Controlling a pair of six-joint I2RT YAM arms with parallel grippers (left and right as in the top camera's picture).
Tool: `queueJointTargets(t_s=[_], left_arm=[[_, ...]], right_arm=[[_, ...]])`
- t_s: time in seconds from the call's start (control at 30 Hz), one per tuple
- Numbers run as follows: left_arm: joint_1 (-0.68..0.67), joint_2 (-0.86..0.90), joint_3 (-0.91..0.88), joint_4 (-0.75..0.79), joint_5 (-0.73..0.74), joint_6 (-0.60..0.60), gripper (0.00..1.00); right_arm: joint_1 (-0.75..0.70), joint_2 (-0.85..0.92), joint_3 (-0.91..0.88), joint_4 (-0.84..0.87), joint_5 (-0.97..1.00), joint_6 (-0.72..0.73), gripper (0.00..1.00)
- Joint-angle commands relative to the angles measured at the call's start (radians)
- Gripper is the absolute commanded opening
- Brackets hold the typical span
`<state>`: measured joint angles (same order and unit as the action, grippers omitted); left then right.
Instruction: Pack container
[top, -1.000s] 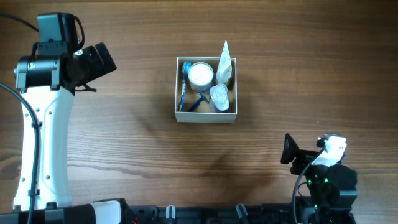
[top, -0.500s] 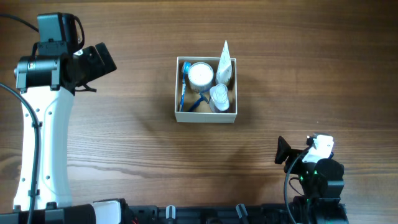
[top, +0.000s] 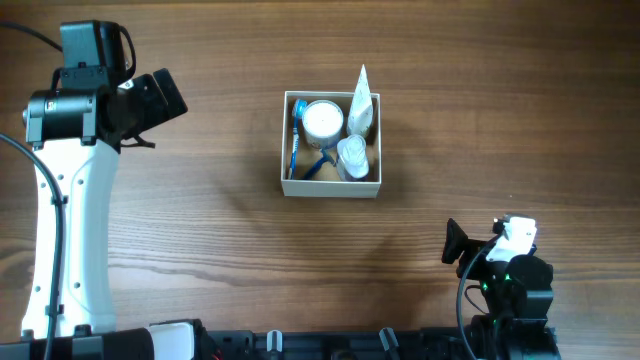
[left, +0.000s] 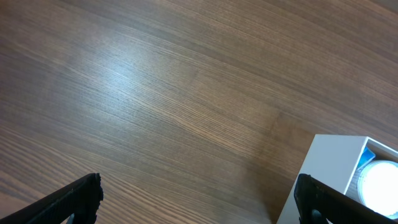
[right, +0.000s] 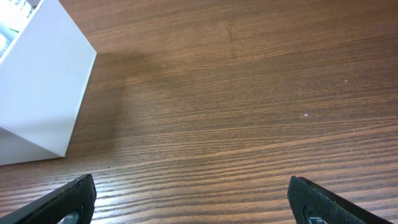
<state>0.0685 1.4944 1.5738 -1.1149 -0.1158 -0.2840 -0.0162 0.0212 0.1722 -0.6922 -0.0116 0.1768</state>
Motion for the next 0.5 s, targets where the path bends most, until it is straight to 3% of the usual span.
queueJointTargets(t_s=[0.0,0.2,0.33,0.47], left_arm=[[0.013,0.003,-0.003,-0.006,-0.010,-0.015,1.00],[0.019,-0.100,-0.055,0.040,-0.035,0.015,1.00],[0.019,-0.339,-0.296,0.319,-0.032,0.015,1.00],[0.019,-0.568,-0.563,0.499,-0.002,0.014,1.00]], right_arm=[[0.003,-0.014,0.000,0.007,-0.016,-0.018,1.00],[0.003,-0.014,0.000,0.007,-0.016,-0.017,1.00],[0.003,-0.014,0.000,0.007,-0.016,-0.018,1.00],[0.003,-0.014,0.000,0.007,-0.016,-0.017,1.00]])
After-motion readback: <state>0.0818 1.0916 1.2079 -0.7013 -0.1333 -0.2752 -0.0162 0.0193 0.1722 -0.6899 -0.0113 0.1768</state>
